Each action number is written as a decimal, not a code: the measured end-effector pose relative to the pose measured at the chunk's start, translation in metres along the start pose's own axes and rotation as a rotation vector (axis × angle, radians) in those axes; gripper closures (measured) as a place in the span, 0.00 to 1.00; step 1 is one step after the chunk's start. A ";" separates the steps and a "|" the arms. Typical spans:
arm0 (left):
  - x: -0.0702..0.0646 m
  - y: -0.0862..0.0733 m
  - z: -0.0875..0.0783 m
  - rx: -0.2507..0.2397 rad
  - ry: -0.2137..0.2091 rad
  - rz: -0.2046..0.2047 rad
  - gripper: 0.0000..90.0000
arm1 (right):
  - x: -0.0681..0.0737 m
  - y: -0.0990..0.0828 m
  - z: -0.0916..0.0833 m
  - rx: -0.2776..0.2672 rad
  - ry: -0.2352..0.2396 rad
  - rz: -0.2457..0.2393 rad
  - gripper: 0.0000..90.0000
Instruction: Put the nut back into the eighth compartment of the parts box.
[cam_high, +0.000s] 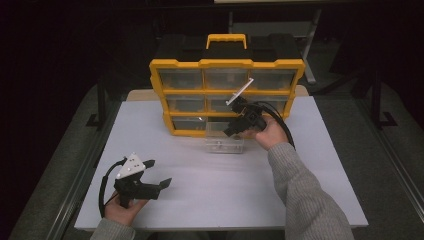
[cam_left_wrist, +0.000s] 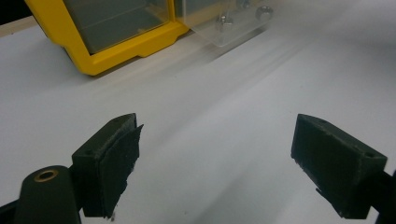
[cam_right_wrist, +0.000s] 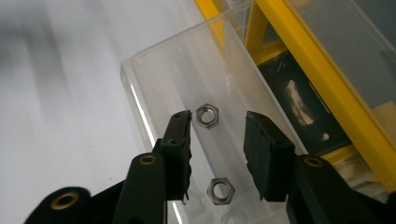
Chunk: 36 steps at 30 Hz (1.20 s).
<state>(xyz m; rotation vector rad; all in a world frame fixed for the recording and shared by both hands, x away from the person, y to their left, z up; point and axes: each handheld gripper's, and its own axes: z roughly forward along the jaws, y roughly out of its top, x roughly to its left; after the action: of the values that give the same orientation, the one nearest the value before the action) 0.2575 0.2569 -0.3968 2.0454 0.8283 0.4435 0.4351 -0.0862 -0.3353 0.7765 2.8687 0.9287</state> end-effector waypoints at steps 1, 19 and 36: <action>0.000 0.000 0.001 -0.006 -0.001 0.004 0.16 | 0.001 -0.001 -0.002 -0.003 0.005 -0.002 0.65; -0.003 0.000 0.001 -0.007 -0.006 0.005 0.16 | 0.011 -0.014 -0.027 -0.060 0.005 0.014 0.53; -0.003 -0.001 0.002 -0.006 -0.004 0.009 0.16 | 0.013 -0.026 -0.047 -0.085 -0.007 0.022 0.49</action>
<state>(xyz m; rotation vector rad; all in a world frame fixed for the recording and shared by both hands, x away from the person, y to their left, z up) 0.2558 0.2538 -0.3988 2.0443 0.8152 0.4463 0.4036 -0.1235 -0.3095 0.8039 2.7991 1.0400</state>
